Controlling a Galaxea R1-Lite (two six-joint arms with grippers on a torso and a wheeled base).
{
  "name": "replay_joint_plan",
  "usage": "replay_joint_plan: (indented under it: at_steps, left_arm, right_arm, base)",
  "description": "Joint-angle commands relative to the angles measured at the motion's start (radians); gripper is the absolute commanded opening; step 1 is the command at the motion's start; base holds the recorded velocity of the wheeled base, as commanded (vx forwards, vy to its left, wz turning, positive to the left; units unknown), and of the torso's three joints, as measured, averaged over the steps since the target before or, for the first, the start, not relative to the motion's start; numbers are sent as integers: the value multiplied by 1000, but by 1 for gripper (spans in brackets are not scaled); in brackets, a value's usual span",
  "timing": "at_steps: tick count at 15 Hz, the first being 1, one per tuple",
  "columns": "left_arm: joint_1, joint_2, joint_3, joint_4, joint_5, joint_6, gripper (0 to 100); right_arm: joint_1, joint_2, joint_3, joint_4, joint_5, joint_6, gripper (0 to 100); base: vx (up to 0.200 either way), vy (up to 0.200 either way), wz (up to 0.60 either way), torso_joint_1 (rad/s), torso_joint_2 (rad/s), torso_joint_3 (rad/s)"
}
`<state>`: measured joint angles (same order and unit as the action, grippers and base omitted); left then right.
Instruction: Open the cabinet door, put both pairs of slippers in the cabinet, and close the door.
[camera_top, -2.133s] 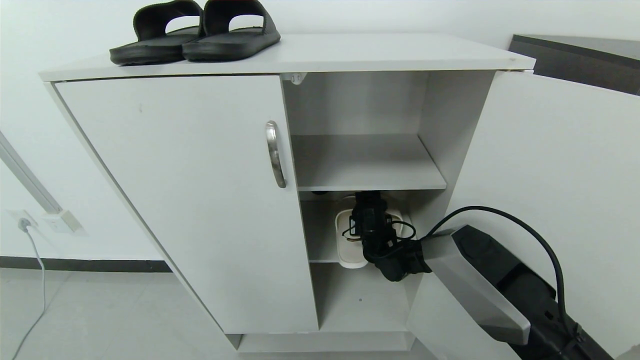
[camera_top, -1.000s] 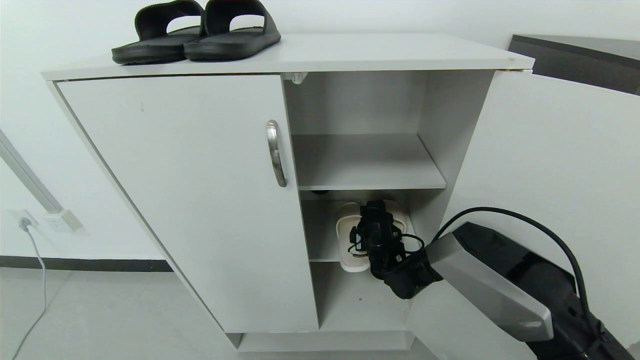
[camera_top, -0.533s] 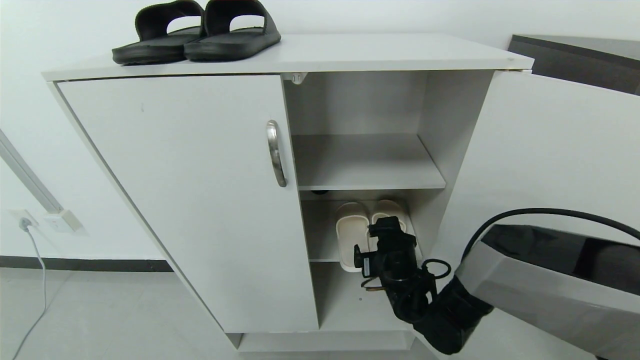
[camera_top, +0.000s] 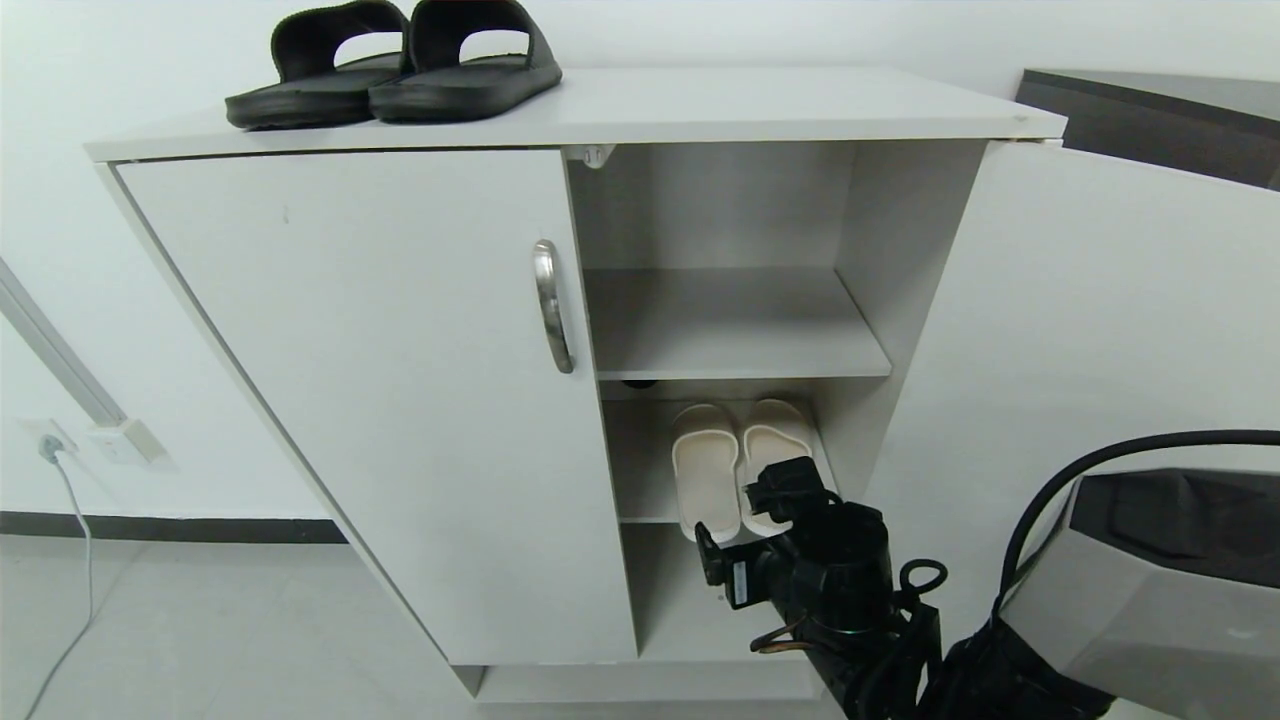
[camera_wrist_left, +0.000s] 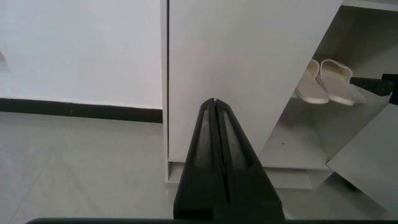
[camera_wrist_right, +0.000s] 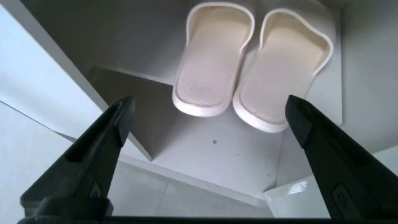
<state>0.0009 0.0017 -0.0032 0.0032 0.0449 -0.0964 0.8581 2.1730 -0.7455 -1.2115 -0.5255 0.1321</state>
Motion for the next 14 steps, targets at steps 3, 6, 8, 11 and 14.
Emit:
replay_joint_plan:
  at_steps: [3, 6, 8, 11, 14]
  left_arm:
    - [1, 1, 0, 0, 0, 0, 0]
    - [1, 1, 0, 0, 4, -2, 0]
    - [1, 1, 0, 0, 3, 0, 0]
    - [1, 1, 0, 0, 4, 0, 0]
    - [1, 1, 0, 0, 4, 0, 0]
  right_arm:
    - [16, 7, -5, 3, -1, -16, 100]
    - [18, 13, -3, 0, 1, -32, 100]
    - [15, 10, 0, 0, 1, -32, 100]
    - [12, 8, 2, 0, 1, -32, 100]
    - [4, 8, -2, 1, 1, -32, 100]
  base:
    - [-200, 0, 0, 5, 4, 2]
    - [-67, 0, 0, -2, 2, 2]
    - [0, 0, 0, 0, 0, 0]
    - [0, 0, 0, 0, 0, 0]
    - [0, 0, 0, 0, 0, 0]
